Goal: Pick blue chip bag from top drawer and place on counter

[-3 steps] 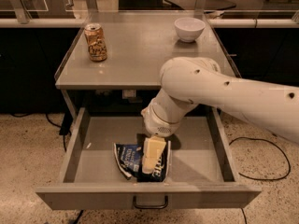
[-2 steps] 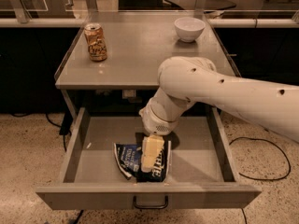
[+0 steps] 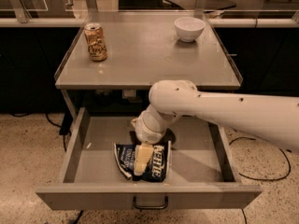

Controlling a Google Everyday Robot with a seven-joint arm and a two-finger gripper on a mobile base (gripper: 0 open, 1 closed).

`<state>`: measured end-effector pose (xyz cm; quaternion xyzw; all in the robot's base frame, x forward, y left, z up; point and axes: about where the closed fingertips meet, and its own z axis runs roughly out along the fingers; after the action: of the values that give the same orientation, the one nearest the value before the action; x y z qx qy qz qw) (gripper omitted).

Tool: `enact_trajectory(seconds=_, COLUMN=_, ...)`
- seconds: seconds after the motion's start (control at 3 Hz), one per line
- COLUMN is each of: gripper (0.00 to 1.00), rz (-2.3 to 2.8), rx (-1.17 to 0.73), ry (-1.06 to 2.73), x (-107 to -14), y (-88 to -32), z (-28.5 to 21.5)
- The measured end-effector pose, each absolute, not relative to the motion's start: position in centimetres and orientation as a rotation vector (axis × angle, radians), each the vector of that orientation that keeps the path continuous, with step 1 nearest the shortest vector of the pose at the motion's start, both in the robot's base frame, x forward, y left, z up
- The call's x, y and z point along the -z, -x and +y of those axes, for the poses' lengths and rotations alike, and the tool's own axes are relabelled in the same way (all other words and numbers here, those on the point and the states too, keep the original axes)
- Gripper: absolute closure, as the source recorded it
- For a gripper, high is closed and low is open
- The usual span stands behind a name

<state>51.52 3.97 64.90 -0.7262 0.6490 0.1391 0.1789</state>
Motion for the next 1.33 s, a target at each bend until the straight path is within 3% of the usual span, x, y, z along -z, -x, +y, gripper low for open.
enact_trajectory(seconds=0.67, gripper=0.00, rz=1.813, rx=-0.514, ry=2.039, x=-57.9, y=-51.6, z=6.2)
enact_trajectory(seconds=1.0, gripper=0.13, rz=1.815, rx=-0.529, ry=2.040, x=-57.3, y=-51.4, z=6.3)
enact_trajectory(seconds=1.33, gripper=0.36, rz=1.815, rx=-0.529, ry=2.041, x=-57.3, y=-51.4, z=6.3)
